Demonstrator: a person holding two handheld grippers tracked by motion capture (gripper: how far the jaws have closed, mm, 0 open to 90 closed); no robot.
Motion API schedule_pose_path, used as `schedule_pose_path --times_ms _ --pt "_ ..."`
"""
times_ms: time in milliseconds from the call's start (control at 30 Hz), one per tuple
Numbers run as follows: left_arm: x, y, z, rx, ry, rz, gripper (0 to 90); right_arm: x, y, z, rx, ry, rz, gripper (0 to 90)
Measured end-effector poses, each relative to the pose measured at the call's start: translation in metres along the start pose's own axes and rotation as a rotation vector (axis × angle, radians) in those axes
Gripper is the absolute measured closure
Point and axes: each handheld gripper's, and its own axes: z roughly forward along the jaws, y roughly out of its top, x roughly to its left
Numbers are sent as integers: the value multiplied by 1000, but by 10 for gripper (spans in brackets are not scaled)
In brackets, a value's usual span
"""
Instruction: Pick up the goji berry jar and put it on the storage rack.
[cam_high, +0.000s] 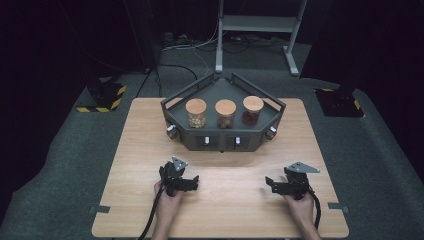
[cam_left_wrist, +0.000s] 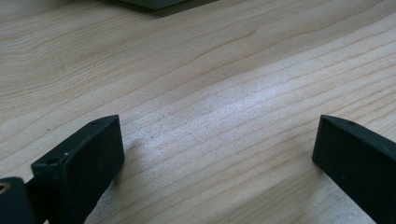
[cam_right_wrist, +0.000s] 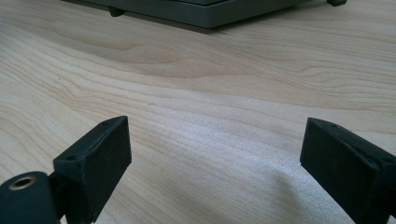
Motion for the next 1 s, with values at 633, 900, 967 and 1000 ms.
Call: schedule_pose_path --times_ms 633,900,967,1000 --pt "0 0 0 0 0 0 23 6 -7 7 17 5 -22 85" --pt "0 0 0 0 1 2 23 7 -8 6 9 0 -33 85" --pt "0 0 0 0 1 2 24 7 -8 7 11 -2 -36 86" --pt "0 0 0 0 1 2 23 7 -8 7 12 -3 -36 86"
